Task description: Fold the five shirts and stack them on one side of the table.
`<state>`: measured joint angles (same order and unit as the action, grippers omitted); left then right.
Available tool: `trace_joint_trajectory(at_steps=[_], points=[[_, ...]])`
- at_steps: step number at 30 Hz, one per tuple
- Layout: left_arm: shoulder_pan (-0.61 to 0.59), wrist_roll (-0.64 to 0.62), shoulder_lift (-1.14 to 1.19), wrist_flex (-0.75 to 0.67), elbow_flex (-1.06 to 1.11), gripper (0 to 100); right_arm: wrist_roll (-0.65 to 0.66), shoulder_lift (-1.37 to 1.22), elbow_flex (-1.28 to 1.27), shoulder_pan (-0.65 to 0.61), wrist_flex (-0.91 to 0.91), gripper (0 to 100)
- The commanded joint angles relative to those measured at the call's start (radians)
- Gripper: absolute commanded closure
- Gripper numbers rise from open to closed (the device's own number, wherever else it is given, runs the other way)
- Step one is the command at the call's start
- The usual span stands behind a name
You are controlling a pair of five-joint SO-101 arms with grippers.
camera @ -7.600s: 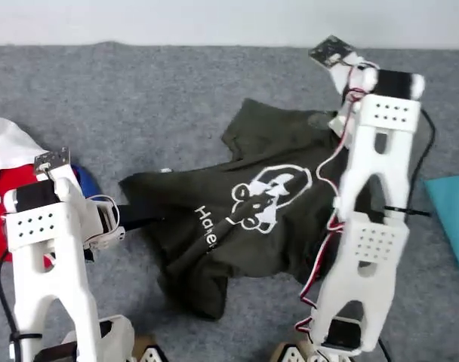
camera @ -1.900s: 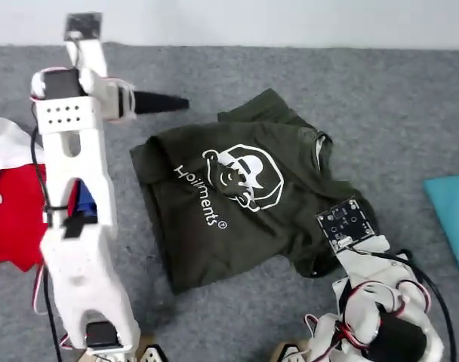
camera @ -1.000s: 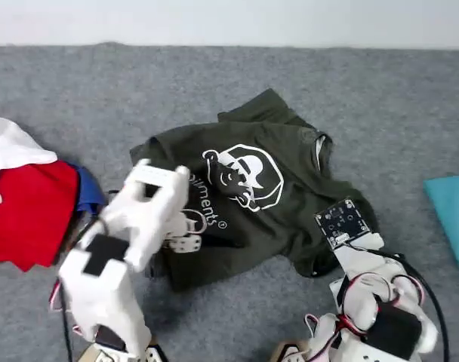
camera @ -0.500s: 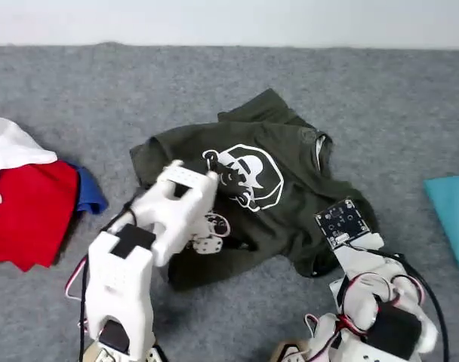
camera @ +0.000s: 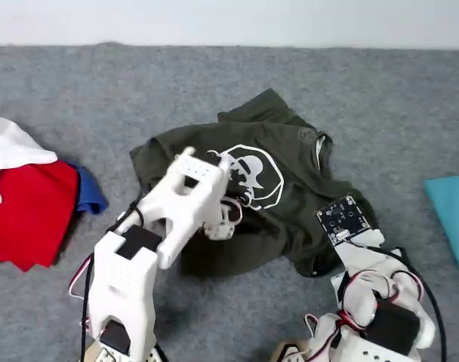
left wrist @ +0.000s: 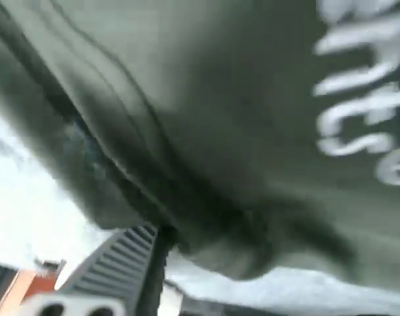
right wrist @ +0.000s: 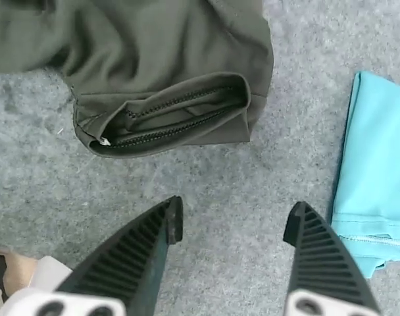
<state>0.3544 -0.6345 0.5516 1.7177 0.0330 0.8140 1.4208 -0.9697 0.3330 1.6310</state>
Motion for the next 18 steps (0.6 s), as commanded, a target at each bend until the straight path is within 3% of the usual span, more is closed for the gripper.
trace_joint_trajectory(at_steps=[1,10,13,18], points=[[0.000,0.014,-0.015,0.040,-0.114,25,-0.005,0.002,0.000,0.007,-0.024,74.2],[0.015,0.017,-0.015,0.041,-0.039,27,-0.005,-0.007,-0.002,0.010,-0.114,74.2],[0.014,0.028,-0.015,0.041,-0.024,38,-0.005,-0.007,-0.025,0.010,-0.128,74.3],[0.012,0.123,-0.080,0.040,-0.024,64,-0.005,-0.007,-0.110,0.010,-0.223,74.3]])
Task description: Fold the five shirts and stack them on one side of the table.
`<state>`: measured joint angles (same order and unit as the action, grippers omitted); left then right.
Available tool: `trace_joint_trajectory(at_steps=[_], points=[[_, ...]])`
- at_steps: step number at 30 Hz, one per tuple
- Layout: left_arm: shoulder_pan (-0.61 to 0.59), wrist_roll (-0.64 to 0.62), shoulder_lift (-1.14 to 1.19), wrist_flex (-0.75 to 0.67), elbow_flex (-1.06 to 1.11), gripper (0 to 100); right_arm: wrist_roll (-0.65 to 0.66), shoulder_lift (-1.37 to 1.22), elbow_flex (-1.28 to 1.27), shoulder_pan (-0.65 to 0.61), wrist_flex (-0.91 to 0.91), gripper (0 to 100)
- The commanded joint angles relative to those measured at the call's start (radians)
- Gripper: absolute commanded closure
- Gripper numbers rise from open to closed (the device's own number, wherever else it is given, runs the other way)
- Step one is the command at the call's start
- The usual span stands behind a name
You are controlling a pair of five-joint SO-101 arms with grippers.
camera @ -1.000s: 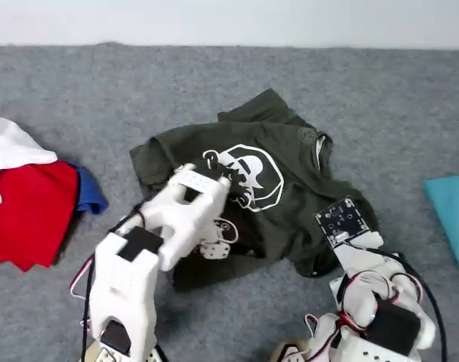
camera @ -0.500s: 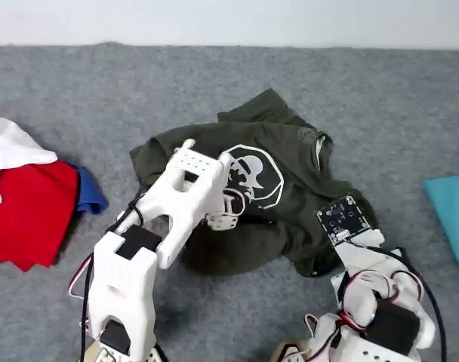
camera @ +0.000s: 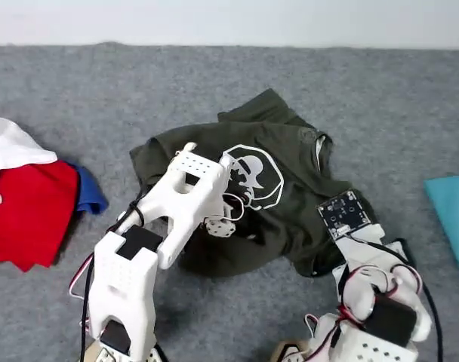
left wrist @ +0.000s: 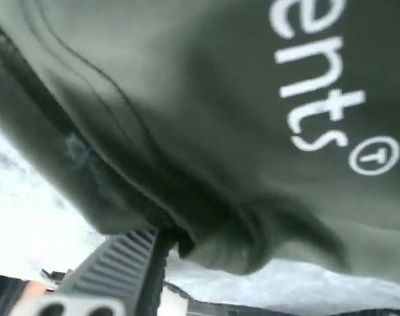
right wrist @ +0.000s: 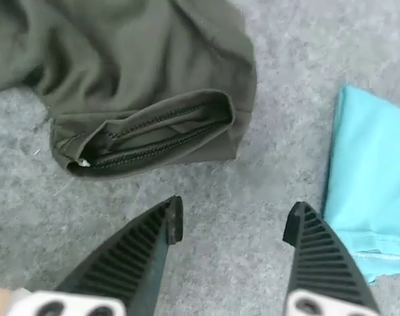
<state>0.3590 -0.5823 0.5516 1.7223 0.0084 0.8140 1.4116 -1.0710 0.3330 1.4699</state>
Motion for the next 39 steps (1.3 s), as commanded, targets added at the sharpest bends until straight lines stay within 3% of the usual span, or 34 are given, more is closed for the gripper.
trace_joint_trajectory(at_steps=[1,8,16,23,29,34,39], points=[[0.008,0.094,-0.104,0.035,0.001,69,-0.005,0.002,-0.012,0.010,-0.087,74.3],[0.009,0.229,-0.170,0.034,0.002,98,-0.005,0.001,-0.164,0.010,-0.251,74.3],[0.006,0.216,-0.183,0.035,0.005,99,-0.006,0.001,-0.322,0.010,-0.458,74.1],[-0.081,0.193,-0.183,0.035,0.007,99,-0.003,0.002,-0.419,0.012,-0.572,74.4],[-0.132,0.193,-0.183,0.035,0.007,99,0.002,0.002,-0.529,0.008,-0.746,84.5],[-0.135,0.193,-0.183,0.035,0.007,99,0.002,0.002,-0.598,0.007,-0.834,75.3],[-0.135,0.193,-0.183,0.035,0.008,99,0.002,0.002,-0.614,0.004,-0.872,74.7]])
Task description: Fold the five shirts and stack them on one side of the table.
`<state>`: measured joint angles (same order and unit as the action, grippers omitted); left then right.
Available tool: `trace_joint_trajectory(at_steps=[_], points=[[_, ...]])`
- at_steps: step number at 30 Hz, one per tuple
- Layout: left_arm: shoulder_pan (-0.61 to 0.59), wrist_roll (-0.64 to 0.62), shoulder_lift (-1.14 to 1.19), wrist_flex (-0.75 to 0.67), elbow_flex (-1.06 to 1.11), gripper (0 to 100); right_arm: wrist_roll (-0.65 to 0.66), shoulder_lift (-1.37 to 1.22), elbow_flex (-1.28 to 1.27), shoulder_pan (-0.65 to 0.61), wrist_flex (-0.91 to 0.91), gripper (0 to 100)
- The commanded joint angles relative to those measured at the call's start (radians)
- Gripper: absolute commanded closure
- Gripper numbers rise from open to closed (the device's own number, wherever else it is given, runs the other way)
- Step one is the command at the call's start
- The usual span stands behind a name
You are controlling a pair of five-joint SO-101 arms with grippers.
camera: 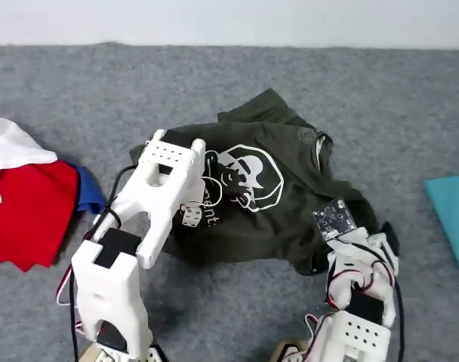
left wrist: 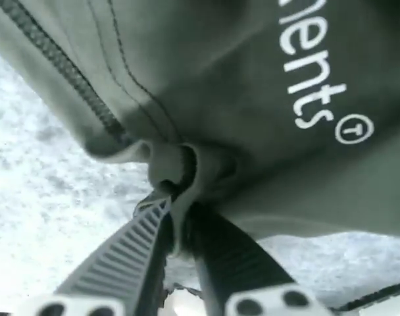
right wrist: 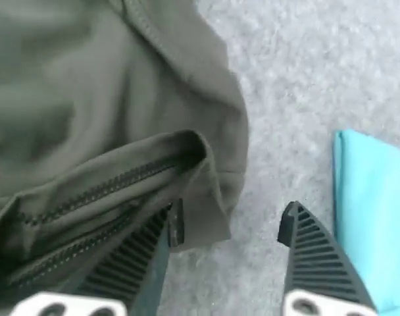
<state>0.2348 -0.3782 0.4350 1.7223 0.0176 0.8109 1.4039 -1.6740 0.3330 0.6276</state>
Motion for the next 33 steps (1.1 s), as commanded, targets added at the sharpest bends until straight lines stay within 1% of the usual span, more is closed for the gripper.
trace_joint_trajectory(at_steps=[1,9,17,23,27,29,33], points=[[-0.011,-0.011,-0.066,0.035,-0.001,99,0.005,0.010,-0.011,0.002,-0.039,74.7],[-0.011,-0.011,-0.083,0.035,0.056,99,0.005,0.008,-0.015,-0.031,-0.039,75.7],[-0.006,-0.005,-0.311,0.035,0.142,99,0.000,0.008,-0.015,-0.028,-0.039,98.7],[-0.011,-0.003,-0.384,0.035,0.182,99,0.005,0.018,-0.015,-0.025,-0.042,99.0],[-0.011,-0.003,-0.393,0.035,0.182,99,0.005,0.010,0.038,0.038,-0.025,99.0],[-0.012,-0.003,-0.393,0.035,0.182,99,0.005,0.010,0.107,0.070,0.044,99.0],[-0.012,-0.003,-0.390,0.035,0.182,99,0.005,0.010,0.265,0.101,0.239,98.9]])
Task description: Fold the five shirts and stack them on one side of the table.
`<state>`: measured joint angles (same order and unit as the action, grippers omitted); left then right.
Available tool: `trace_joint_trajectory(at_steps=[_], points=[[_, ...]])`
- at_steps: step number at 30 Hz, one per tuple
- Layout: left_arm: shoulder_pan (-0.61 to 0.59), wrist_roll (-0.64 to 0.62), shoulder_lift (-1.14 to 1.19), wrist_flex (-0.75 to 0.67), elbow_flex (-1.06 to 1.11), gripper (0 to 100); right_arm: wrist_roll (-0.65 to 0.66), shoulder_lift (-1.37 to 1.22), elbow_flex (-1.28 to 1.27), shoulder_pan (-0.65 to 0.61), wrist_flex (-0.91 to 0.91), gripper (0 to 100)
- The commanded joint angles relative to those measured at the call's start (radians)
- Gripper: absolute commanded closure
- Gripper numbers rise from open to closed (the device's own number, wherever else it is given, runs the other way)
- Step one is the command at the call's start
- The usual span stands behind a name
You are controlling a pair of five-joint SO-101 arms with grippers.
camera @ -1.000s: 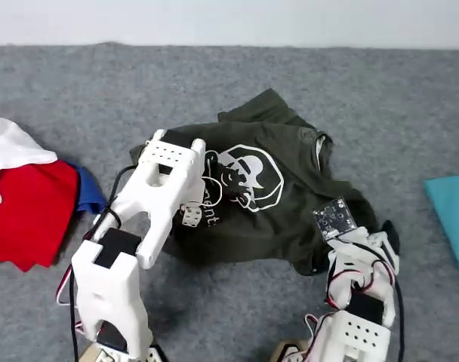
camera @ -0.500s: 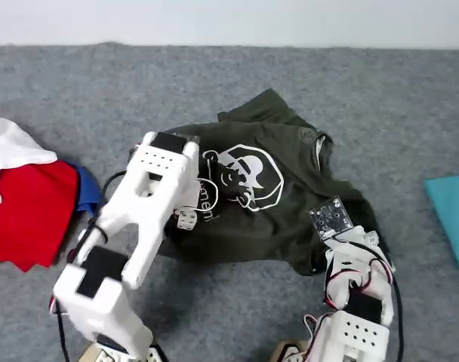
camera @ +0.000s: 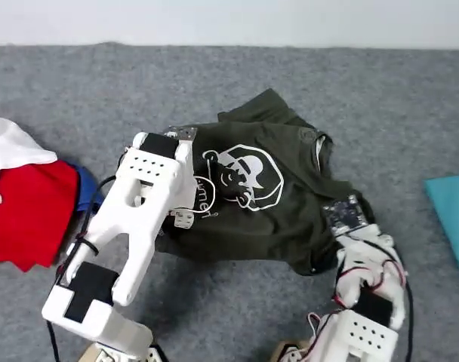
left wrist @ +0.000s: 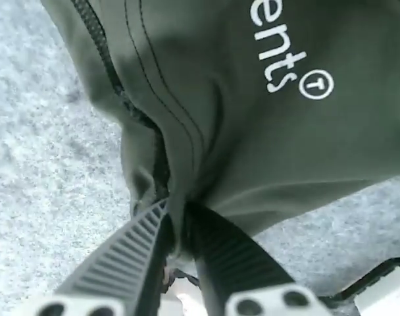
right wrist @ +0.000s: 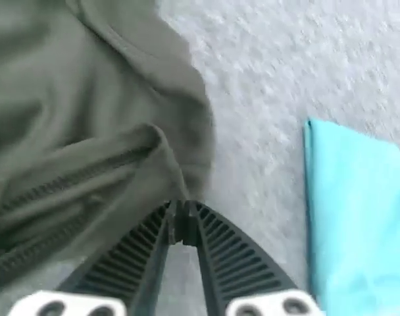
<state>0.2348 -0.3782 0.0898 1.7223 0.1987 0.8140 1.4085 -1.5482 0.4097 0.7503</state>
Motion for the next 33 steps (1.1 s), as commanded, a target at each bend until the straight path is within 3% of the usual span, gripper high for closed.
trace_joint_trajectory(at_steps=[1,5,10,22,33], points=[[-0.012,-0.003,-0.040,0.035,0.001,99,0.000,0.004,0.170,0.025,0.154,98.9],[-0.012,-0.003,-0.037,0.035,0.002,99,0.000,0.004,0.238,0.021,0.255,98.2],[-0.012,-0.003,-0.037,0.035,0.002,99,0.002,-0.081,0.247,0.021,0.366,87.2],[-0.011,-0.003,-0.037,0.035,0.002,99,-0.095,-0.745,0.717,-0.002,0.375,86.5],[-0.009,-0.003,-0.035,0.034,0.002,99,-0.092,-0.923,0.761,-0.061,0.229,86.4]])
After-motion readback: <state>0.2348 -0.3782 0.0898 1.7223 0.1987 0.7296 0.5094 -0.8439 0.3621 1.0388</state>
